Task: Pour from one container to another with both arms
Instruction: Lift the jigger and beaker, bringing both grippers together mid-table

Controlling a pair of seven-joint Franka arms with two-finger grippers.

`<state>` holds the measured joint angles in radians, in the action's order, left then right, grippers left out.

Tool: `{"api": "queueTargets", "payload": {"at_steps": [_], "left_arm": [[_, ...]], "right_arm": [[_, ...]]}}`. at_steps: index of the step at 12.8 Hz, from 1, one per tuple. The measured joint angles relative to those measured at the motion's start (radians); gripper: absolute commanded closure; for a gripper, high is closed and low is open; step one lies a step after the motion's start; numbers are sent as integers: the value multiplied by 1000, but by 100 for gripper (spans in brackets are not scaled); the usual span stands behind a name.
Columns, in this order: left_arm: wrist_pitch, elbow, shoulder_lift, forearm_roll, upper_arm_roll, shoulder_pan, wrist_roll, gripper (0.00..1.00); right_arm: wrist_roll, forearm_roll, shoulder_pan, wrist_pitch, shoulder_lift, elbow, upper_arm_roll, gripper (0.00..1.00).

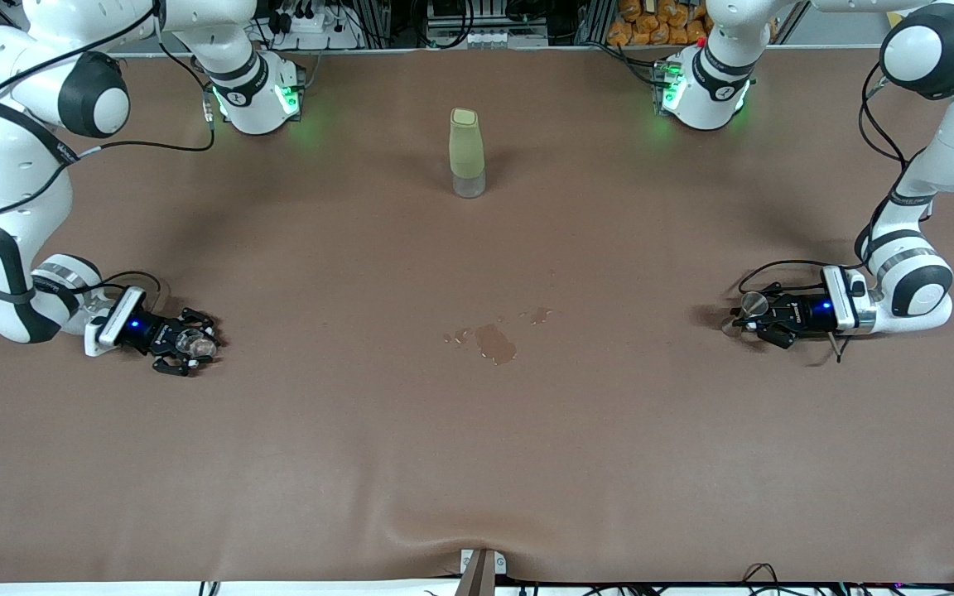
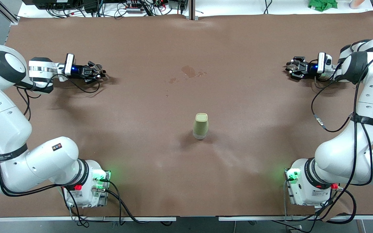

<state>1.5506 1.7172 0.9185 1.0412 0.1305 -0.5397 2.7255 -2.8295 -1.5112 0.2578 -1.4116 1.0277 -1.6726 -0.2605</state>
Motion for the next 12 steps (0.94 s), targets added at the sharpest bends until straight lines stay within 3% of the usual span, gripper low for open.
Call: {"api": "queueTargets", "payload": {"at_steps": [3,8,12], "left_arm": [[-22,-39,-1,-32,66,28,-27,100],[21,-150,-7,10,126,208,-199,100],[168,-187,-8,203,128,386,-303,100]], "right_arm": [[16,0,-5,-1,0,0,3,100],[59,-1,-40,0,-2,-2,11,100],[99,-13,-78,6,-21,-2,28,100]]}}
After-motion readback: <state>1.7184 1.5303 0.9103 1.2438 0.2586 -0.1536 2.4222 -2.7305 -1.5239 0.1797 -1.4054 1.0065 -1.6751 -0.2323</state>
